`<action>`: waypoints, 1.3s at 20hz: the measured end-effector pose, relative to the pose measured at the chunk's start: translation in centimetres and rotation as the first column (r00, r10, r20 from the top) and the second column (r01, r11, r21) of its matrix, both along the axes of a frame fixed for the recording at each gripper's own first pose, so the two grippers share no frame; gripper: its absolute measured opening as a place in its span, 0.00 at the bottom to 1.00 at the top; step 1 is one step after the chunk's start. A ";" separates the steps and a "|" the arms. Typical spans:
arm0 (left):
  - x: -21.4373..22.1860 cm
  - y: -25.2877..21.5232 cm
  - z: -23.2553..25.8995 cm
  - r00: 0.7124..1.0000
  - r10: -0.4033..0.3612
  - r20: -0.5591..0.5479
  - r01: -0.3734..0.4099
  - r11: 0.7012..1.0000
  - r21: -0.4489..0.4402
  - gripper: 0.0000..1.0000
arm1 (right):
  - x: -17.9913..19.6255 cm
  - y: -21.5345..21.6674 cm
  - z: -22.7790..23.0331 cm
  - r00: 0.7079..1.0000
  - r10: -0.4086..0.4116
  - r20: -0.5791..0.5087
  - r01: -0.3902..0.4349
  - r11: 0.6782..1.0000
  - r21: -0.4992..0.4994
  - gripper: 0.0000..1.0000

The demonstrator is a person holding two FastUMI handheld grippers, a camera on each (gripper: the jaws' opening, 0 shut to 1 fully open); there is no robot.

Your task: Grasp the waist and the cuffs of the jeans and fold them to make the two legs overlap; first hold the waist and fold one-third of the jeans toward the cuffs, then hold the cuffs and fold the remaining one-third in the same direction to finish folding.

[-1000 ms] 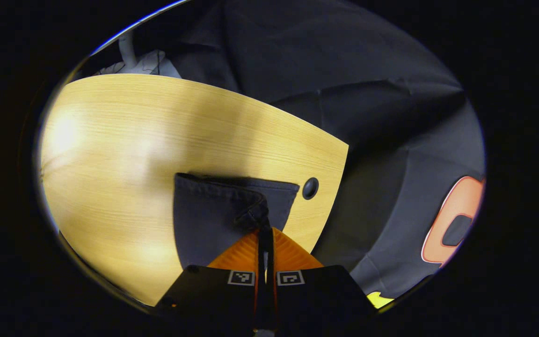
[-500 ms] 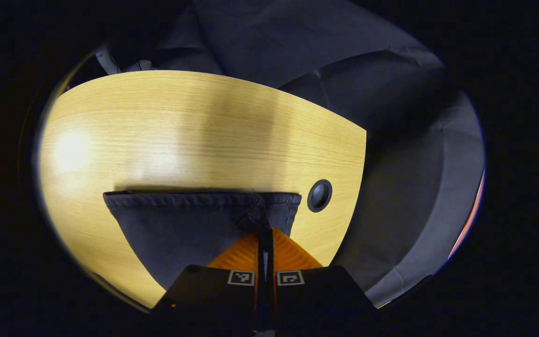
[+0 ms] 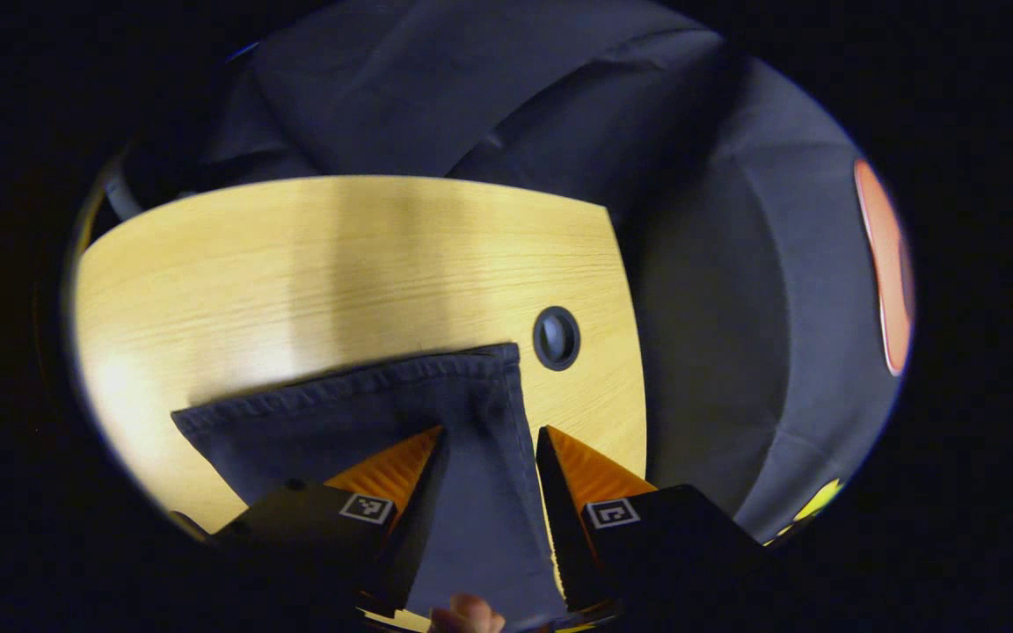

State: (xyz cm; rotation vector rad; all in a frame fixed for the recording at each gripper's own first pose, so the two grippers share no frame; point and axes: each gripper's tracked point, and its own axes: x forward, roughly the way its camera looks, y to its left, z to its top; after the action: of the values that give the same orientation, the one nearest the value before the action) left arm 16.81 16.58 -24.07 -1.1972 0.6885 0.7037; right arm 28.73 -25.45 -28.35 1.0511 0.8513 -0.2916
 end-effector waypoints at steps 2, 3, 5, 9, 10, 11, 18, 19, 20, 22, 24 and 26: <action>0.6 -0.5 3.4 0.991 -0.071 0.110 0.058 0.992 0.115 0.66 | -0.9 0.2 1.9 0.999 0.034 0.040 -0.033 0.999 -0.029 0.98; 1.1 -0.9 5.8 0.976 -0.110 0.186 0.074 0.979 0.190 0.66 | -1.6 0.1 2.8 0.996 0.060 0.063 -0.057 0.997 -0.055 0.98; 0.9 -1.7 10.7 0.944 -0.195 0.266 0.087 0.924 0.372 0.66 | -3.3 -0.6 4.9 0.989 0.112 0.098 -0.100 0.987 -0.125 0.98; -1.5 -5.2 17.9 0.872 -0.426 0.240 0.155 0.706 0.691 0.71 | -7.6 -3.6 6.9 0.980 0.171 0.103 -0.137 0.952 -0.275 0.98; -2.3 -6.4 18.4 0.855 -0.473 0.213 0.170 0.644 0.746 0.74 | -8.5 -4.7 6.8 0.981 0.168 0.094 -0.133 0.946 -0.297 0.98; -3.8 -7.9 19.3 0.839 -0.511 0.186 0.180 0.584 0.792 0.75 | -9.6 -5.6 6.7 0.983 0.164 0.086 -0.130 0.943 -0.307 0.98; -10.9 -17.0 22.5 0.769 -0.637 0.053 0.188 0.304 0.934 0.88 | -14.5 -8.2 3.1 0.992 0.123 0.020 -0.112 0.949 -0.293 0.98; -12.4 -19.0 23.6 0.762 -0.645 0.053 0.183 0.294 0.938 0.89 | -14.5 -8.1 2.7 0.994 0.108 0.022 -0.098 0.958 -0.269 0.98; -13.7 -20.7 24.2 0.753 -0.655 0.063 0.173 0.290 0.941 0.99 | -14.5 -8.2 2.4 0.995 0.096 0.022 -0.088 0.966 -0.242 0.98; -15.8 -23.9 25.1 0.726 -0.685 0.068 0.169 0.273 0.947 0.98 | -14.6 -8.0 1.7 0.997 0.074 0.016 -0.070 0.981 -0.179 0.98; -17.3 -26.2 24.7 0.702 -0.710 0.051 0.202 0.268 0.942 0.98 | -14.3 -8.0 0.9 0.999 0.044 0.013 -0.042 0.992 -0.117 0.98; -18.7 -28.2 23.9 0.674 -0.739 0.021 0.259 0.262 0.930 0.98 | -13.2 -7.6 -0.1 1.000 0.003 0.008 -0.002 0.999 -0.054 0.98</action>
State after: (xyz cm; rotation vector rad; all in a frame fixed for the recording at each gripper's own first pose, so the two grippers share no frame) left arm -1.91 -11.61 -0.22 -0.0353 0.1673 0.0764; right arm 15.49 -33.09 -28.44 1.0005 0.8330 -0.3065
